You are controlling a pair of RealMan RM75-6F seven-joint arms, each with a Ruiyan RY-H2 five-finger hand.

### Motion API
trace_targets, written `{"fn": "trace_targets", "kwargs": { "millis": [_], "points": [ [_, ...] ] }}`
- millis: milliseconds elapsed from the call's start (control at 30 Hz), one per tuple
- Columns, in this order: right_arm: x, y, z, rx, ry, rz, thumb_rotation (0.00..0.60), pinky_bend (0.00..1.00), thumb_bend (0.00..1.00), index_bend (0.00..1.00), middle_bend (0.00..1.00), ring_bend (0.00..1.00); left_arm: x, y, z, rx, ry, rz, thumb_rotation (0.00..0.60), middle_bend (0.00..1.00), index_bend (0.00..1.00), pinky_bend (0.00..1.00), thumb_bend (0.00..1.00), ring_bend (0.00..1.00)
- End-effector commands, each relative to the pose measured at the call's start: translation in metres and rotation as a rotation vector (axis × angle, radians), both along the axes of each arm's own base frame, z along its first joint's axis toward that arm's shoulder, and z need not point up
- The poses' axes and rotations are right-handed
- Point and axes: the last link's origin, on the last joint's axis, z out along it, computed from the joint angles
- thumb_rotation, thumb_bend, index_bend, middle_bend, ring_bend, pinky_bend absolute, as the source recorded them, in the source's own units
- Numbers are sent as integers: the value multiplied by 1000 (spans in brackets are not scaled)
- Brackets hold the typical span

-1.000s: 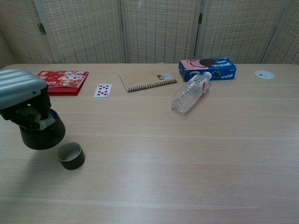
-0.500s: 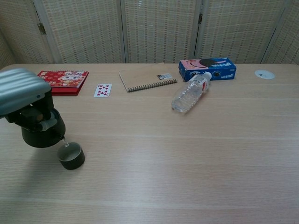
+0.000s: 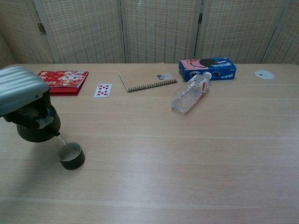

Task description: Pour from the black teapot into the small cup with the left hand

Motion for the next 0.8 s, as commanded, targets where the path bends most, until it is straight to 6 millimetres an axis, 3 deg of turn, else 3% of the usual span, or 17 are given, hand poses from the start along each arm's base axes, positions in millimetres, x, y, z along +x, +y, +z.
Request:
{"fn": "trace_targets", "kwargs": {
  "millis": [33, 800],
  "points": [
    [0, 0, 0, 0, 0, 0, 600, 32, 242, 94, 268, 272, -2, -1, 1, 3, 9, 3, 537, 1000, 1000, 526, 497, 992],
    [2, 3, 0, -2, 3, 4, 600, 32, 242, 93, 271, 273, -2, -7, 1, 15, 29, -24, 577, 1000, 1000, 526, 507, 993]
  ]
}}
